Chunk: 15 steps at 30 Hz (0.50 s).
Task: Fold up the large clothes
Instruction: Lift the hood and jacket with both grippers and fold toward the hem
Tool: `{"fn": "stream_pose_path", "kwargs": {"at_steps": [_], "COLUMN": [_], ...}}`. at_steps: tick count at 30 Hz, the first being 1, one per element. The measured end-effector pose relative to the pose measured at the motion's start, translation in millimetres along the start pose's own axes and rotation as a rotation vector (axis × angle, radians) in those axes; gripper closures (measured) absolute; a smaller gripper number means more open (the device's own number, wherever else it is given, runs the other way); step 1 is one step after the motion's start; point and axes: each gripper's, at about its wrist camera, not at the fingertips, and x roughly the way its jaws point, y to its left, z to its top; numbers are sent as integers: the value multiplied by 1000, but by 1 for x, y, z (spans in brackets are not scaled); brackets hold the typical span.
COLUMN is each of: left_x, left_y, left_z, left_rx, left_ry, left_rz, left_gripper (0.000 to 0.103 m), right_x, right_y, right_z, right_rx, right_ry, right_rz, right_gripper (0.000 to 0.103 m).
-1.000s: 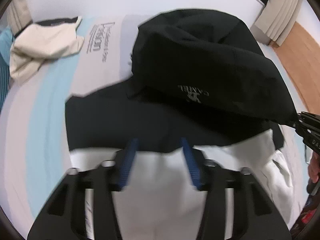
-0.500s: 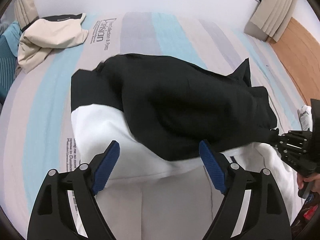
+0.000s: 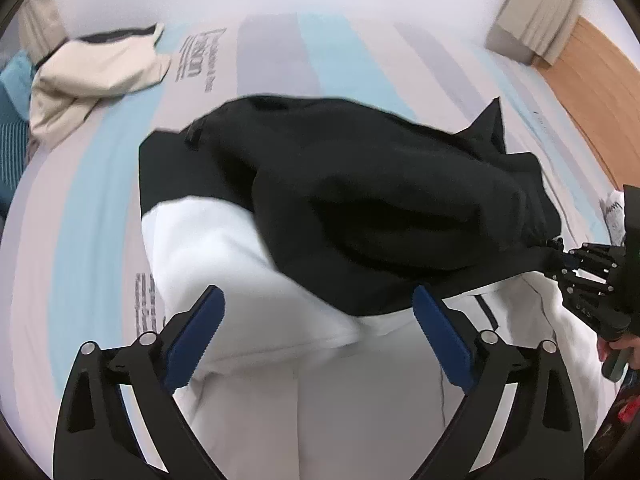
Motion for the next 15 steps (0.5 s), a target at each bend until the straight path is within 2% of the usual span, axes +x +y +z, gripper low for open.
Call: {"fn": "stream_pose_path", "kwargs": {"at_steps": [2, 4, 6, 9, 12, 15], "left_x": [-3, -6, -8, -9, -5, -1], "left_y": [-1, -2, -4, -7, -8, -9], "left_z": [5, 12, 21, 34, 46, 58], "left_rx": [25, 43, 63, 84, 92, 89], "left_ry": [-6, -9, -17, -24, -28, -34], "left_rz": [-19, -41, -58, -83, -90, -117], "left_gripper": [7, 7, 7, 7, 6, 6], "right_x": [-14, -27, -42, -53, -58, -61], "right_y": [1, 1, -2, -4, -1, 2], "right_z": [2, 7, 16, 27, 52, 55], "right_rx": [-6, -11, 3, -7, -6, -16], "right_ry": [-20, -41, -77, -96, -100, -93], "right_rz": [27, 44, 87, 125, 162, 182], "right_gripper": [72, 49, 43, 39, 38, 38]}}
